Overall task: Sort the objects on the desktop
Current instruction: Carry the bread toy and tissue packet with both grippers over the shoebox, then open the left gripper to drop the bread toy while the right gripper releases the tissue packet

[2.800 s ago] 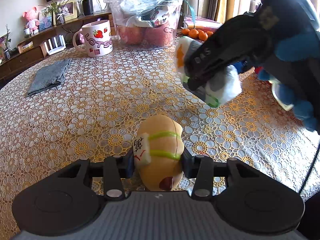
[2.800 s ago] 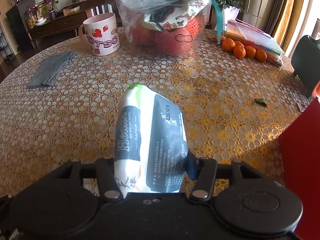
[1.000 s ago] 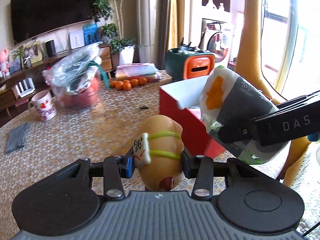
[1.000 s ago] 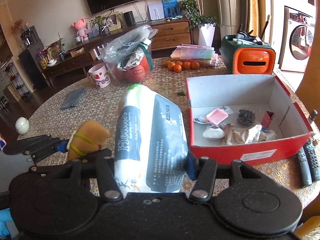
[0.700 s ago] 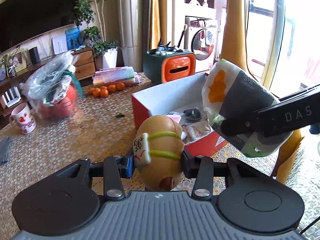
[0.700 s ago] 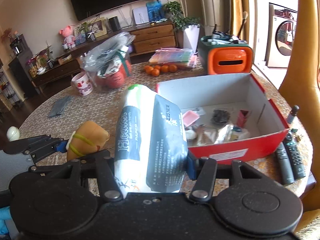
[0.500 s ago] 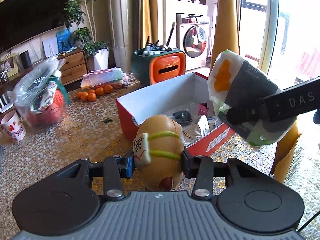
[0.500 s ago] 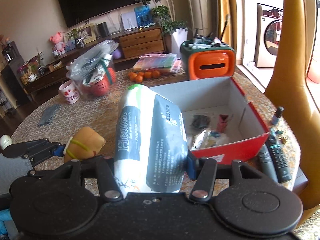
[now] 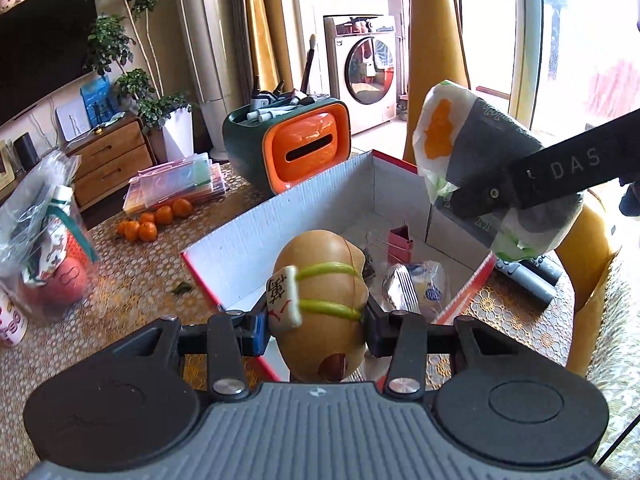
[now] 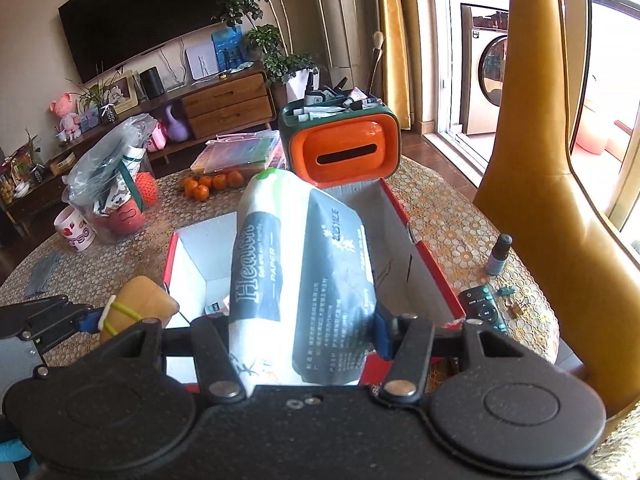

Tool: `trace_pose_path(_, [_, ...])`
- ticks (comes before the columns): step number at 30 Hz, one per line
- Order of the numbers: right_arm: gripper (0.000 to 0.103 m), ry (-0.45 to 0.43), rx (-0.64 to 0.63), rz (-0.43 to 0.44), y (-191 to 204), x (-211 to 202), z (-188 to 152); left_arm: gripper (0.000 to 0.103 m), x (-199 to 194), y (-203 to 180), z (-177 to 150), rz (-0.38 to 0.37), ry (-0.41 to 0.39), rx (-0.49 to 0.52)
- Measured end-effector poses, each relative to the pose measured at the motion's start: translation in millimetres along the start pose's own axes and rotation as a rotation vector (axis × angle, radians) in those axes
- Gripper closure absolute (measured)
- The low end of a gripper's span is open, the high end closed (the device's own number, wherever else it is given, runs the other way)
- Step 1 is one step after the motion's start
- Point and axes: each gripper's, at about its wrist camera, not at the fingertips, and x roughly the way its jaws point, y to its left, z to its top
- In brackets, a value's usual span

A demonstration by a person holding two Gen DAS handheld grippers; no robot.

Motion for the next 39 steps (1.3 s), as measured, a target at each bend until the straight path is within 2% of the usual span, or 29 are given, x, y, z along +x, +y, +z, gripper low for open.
trace_pose_path(7, [0.048,0.007,-0.009,-0.021,-5.1,34.2,10.0,0.06,37.3,-5.5,11.3,-0.013,0.029,0.026])
trace_pose_path(20, [0.048,0.072,0.017,-0.043,-16.9,93.2,6.9,0.06,100.9,16.2,9.1,-0.044,0.168,-0.048])
trace_pose_path(30, [0.048,0.126,0.025,-0.053,-23.3,120.8,-2.0,0.06,122.6,15.9,9.6,-0.077,0.262,-0.038])
trace_pose_path(33, [0.047,0.133,0.027,-0.057,-22.7,124.6,-3.8,0.059,128.9,13.3,10.1,-0.094,0.31,-0.022])
trace_pose_path(39, [0.045,0.143,0.028,-0.062,-23.5,125.8,-4.2,0.059,131.4,11.0,11.6,-0.095,0.349,-0.014])
